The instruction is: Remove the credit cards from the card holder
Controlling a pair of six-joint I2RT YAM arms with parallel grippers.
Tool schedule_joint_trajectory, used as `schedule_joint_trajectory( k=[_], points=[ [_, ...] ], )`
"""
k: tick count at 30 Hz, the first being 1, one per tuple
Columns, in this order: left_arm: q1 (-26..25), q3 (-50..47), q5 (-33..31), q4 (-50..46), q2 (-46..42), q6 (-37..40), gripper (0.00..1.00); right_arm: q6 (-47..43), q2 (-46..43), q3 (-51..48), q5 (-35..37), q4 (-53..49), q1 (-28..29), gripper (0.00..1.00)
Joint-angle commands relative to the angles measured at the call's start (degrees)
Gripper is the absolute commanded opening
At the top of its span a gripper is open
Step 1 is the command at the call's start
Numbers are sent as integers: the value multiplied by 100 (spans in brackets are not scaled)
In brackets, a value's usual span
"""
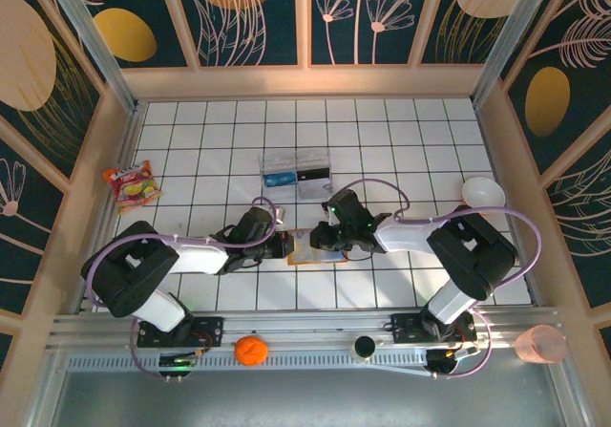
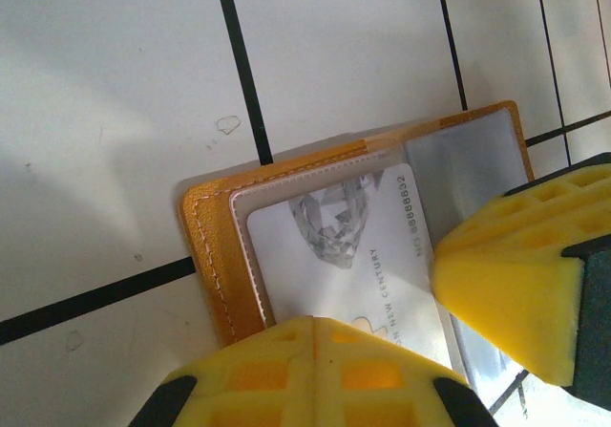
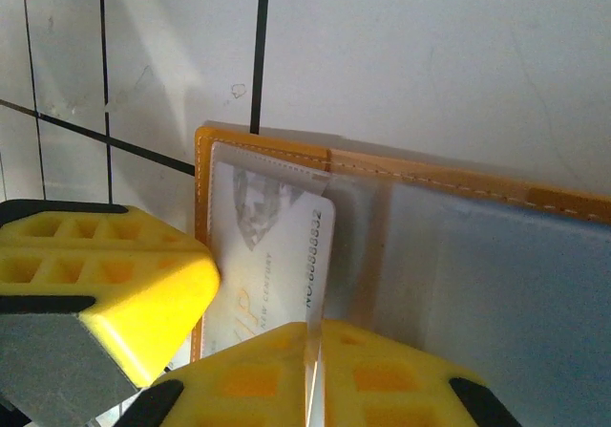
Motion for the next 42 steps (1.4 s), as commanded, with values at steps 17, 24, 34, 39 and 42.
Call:
schedule_joint_trajectory(
  k=[17,24,34,39,42],
  points=[
    [31,-151,-137,-445,-9,68,0,145,-794,-619,452,-219,-157,0],
    [39,-110,-32,-381,122,104,0,-145,-829,-340,-156,-8,-88,12],
    [44,-153,-51,-378,64,103,0,-53,-26,-137,-746,451,-153,13],
    [39,-148,-47,-385,61,102,0,66,-10,-218,-579,366,-252,14],
    [39,-145,-29,-358,87,101,0,95,-25,-221,-535,322,-284,15]
  ],
)
